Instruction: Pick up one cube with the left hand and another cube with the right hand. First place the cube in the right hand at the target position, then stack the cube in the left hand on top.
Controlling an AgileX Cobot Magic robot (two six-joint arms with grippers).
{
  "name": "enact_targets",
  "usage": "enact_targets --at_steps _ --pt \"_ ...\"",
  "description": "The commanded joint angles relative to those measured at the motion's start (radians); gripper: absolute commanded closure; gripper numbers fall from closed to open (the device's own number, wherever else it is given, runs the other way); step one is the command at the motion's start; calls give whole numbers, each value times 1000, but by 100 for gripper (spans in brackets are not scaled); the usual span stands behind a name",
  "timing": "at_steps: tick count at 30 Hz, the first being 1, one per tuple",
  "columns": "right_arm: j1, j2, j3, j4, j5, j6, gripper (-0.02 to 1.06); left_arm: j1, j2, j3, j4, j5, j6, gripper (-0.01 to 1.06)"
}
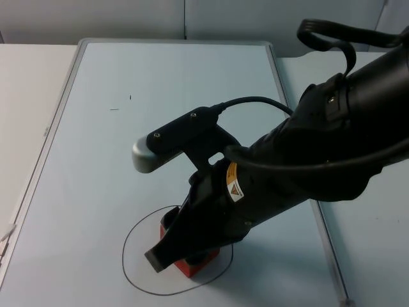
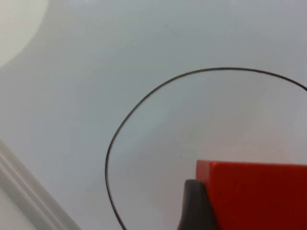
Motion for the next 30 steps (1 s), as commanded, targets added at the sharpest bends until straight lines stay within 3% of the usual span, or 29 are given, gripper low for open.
enact_targets --at_steps 1,4,5,7,9,13,19,25,30 --pt "2 4 -6 -7 -1 -3 81 -4 -6 1 -1 -16 -8 105" --pt "2 4 -6 -7 -1 -3 52 -4 -6 1 -1 -16 -8 105" --pt "2 4 -6 -7 -1 -3 52 -4 -6 1 -1 -16 -8 105" --pt "2 -5 -6 -7 -1 -3 29 -4 -6 1 -1 -16 -8 105" --pt "2 -21 -6 -3 -1 -3 13 -4 -6 1 -1 -16 -8 105" --pt "2 -65 -6 -5 -13 -3 4 -4 -6 1 -1 -16 -8 105" --pt "2 -196 -6 -5 -3 -5 4 -4 -6 1 -1 -16 -8 105" --pt "2 -458 -6 -5 45 -80 4 -4 -6 1 -1 -16 -8 105" --pt "2 -741 -6 -7 143 -183 4 -4 -6 1 1 -16 -8 105"
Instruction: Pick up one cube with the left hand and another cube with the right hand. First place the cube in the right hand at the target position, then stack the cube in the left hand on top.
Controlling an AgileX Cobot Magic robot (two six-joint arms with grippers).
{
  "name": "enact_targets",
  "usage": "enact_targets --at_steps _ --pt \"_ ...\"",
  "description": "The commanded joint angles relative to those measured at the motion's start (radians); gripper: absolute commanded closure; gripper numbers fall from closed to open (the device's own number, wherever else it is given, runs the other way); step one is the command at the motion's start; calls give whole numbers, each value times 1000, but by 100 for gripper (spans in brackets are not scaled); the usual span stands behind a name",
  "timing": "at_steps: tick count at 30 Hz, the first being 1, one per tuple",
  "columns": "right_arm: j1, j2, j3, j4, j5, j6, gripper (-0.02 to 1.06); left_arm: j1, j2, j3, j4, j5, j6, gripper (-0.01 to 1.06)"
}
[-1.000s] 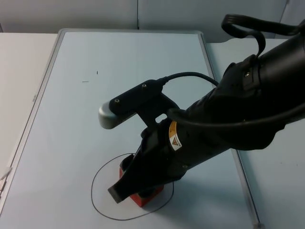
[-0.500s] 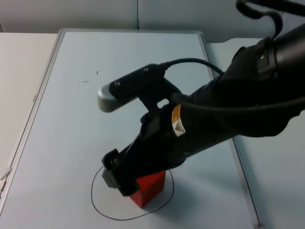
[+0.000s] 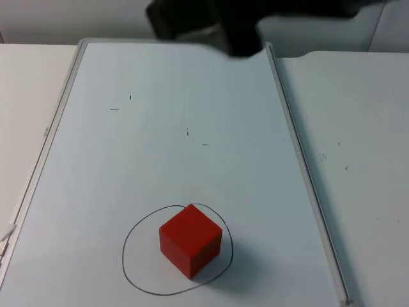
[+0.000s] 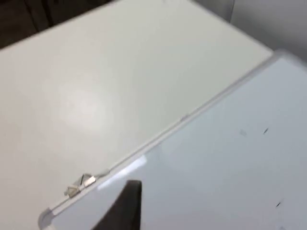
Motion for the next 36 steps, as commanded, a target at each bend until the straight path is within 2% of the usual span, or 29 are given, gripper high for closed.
enact_targets --at_steps 1,4,5,8,11,18,21,22,24,26,27,30,31,33,36 --pt "2 -125 -4 -7 56 -51 4 -4 -6 1 1 -16 -8 105" --pt "2 -300 -4 -9 140 -90 4 -4 -6 1 1 -16 -8 105" --pt "2 -300 -4 -9 140 -90 4 -4 -6 1 1 -16 -8 105" --pt "2 -470 -4 -9 246 -114 4 -4 -6 1 1 -16 -8 105" --pt "2 -547 0 -9 296 -115 4 -4 -6 1 -2 -16 -8 105" --pt "2 -710 103 -9 307 -118 4 -4 -6 1 -45 -34 33 105" --pt "2 -764 145 -7 321 -116 4 -4 -6 1 -184 -96 112 105" --pt "2 -764 145 -7 321 -116 4 -4 -6 1 -184 -96 112 105" --pt "2 -789 147 -5 357 -116 4 -4 -4 1 -310 -148 197 105" --pt "2 -800 147 -12 378 -116 4 -4 40 1 -400 -160 269 105" --pt "2 -800 147 -12 378 -116 4 -4 40 1 -400 -160 269 105" --pt "2 -811 147 -43 396 -116 4 -4 150 -1 -537 -162 408 105" --pt "2 -811 147 -43 396 -116 4 -4 150 -1 -537 -162 408 105" --pt "2 -811 147 -54 403 -111 4 -4 257 -3 -663 -162 530 105" --pt "2 -811 147 -63 409 -111 4 -4 348 -3 -752 -162 603 105"
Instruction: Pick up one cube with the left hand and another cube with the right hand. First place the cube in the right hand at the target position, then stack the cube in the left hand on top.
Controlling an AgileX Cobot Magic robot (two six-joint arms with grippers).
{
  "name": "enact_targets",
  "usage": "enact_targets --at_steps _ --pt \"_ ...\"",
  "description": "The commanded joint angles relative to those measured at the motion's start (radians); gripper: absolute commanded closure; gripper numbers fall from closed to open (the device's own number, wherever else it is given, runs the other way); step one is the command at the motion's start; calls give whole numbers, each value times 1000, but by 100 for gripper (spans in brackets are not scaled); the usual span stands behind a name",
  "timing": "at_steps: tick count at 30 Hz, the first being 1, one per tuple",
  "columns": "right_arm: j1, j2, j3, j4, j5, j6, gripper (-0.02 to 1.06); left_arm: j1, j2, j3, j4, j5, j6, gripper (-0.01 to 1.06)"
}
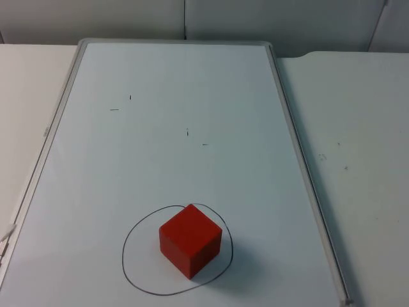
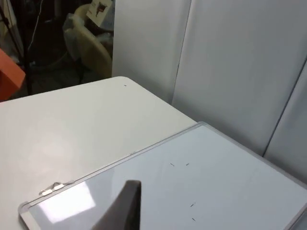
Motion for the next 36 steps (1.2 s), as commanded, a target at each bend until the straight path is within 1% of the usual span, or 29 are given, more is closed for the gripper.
enact_targets --at_steps 1,3,4,7,9,10,13,14,17,18,19,20,23,24,27,28,29,30,31,32,34,36 --pt "0 -4 3 -16 5 -1 4 -4 95 -3 -118 -24 95 105" --pt "0 -4 3 -30 14 -1 4 -4 200 -5 -192 -25 158 105" --pt "0 -4 3 -30 14 -1 4 -4 200 -5 -192 -25 158 105" --pt "0 -4 3 -33 18 -1 4 -4 347 -40 -246 -16 212 105" --pt "0 -4 3 -33 18 -1 4 -4 435 -82 -247 -11 238 105" --pt "0 -4 3 -33 18 -1 4 -4 435 -82 -247 -11 238 105" --pt "0 -4 3 -41 28 -1 4 -8 574 -168 -252 6 270 105" --pt "0 -4 3 -41 28 -1 4 -8 574 -168 -252 6 270 105" --pt "0 -4 3 -48 35 -1 4 -17 668 -211 -257 21 275 105" --pt "0 -4 3 -48 35 -1 4 -34 694 -212 -267 4 291 105" --pt "0 -4 3 -48 35 -1 4 -34 694 -212 -267 4 291 105" --pt "0 -4 3 -48 35 -1 4 -62 718 -212 -267 -17 303 105" --pt "0 -4 3 -49 35 -1 4 -205 794 -212 -267 -132 307 105" --pt "0 -4 3 -49 35 -1 4 -205 794 -212 -267 -132 307 105" --pt "0 -4 3 -49 35 -1 4 -344 868 -212 -267 -259 307 105" --pt "0 -4 3 -49 35 -1 4 -344 868 -212 -267 -259 307 105" --pt "0 -4 3 -49 39 -1 4 -397 916 -212 -267 -313 307 105" --pt "0 -4 3 -49 39 -1 4 -428 945 -212 -267 -348 307 105" --pt "0 -4 3 -49 39 -1 4 -453 981 -212 -267 -375 307 105" --pt "0 -4 3 -49 39 -1 4 -453 981 -212 -267 -375 307 105" --pt "0 -4 3 -49 39 1 4 -482 1063 -215 -267 -414 305 105" --pt "0 -4 3 -49 39 1 4 -482 1097 -220 -267 -415 304 105"
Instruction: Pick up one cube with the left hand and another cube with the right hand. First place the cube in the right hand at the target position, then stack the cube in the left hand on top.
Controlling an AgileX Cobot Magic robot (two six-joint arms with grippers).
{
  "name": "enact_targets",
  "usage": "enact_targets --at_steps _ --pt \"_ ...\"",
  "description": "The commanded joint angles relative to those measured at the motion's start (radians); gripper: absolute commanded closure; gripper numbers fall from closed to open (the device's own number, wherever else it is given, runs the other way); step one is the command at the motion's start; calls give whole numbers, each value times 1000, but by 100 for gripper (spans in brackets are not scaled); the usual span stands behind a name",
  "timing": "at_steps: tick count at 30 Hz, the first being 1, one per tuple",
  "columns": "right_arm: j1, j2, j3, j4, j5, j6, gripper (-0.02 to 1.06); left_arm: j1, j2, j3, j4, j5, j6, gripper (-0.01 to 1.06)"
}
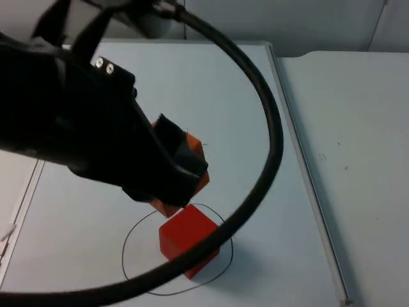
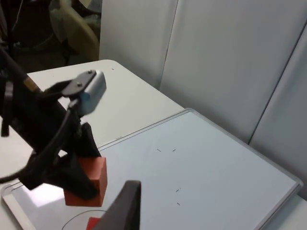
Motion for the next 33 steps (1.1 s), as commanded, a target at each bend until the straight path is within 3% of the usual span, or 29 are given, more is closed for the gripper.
enact_targets --at_steps 1,10,33 --pt "0 -4 3 -3 -4 1 4 -11 42 -24 -14 -32 -2 105" --pt "0 -4 3 -3 4 1 4 -11 201 -128 -14 5 -2 105" --pt "0 -4 3 -3 15 1 4 -16 268 -90 -15 -92 -19 105"
